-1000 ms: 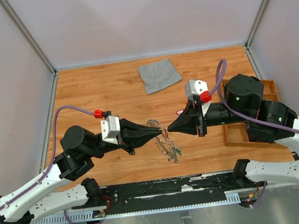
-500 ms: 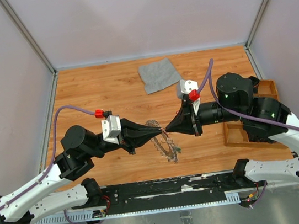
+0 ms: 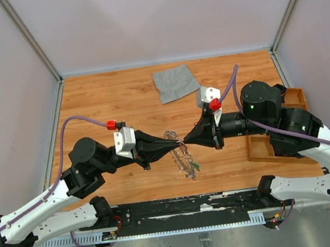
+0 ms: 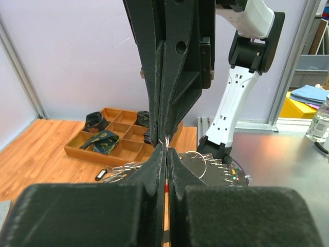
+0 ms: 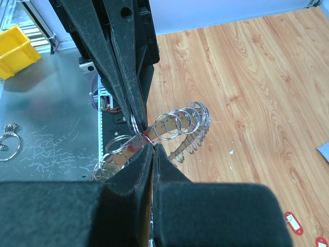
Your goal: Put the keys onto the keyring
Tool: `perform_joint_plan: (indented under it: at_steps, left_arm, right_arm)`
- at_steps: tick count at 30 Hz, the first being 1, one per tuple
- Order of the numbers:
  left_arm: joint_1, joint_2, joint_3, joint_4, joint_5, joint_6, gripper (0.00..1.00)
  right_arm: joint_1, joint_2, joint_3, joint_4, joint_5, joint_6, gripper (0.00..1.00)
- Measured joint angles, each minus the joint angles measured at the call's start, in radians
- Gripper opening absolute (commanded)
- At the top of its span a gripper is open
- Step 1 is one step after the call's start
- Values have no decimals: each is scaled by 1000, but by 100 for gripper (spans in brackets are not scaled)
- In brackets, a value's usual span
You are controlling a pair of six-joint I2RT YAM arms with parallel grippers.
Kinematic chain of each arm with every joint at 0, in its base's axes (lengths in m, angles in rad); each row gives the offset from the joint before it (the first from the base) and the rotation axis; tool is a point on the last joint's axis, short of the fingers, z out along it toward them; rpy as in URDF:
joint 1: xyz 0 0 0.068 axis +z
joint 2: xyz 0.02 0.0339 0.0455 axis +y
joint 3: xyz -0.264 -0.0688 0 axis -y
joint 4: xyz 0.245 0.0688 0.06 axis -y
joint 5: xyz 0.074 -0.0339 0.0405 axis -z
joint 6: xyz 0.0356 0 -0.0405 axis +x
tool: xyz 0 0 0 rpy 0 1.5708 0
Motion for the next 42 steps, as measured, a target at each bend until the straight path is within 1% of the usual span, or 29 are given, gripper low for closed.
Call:
perform_joint_plan:
  at_steps: [15,26,42]
  left_arm:
    - [0,21,15,-20,29,27,0]
    - [0,39,86,-155,34,118,0]
    - [0,58,120,-273,30,211,1]
  right_arm:
    - [0,3,13,-19,25,7,1]
    - [0,19,71,-87,29,6,1]
    - [0,93,106,-190,26,5,1]
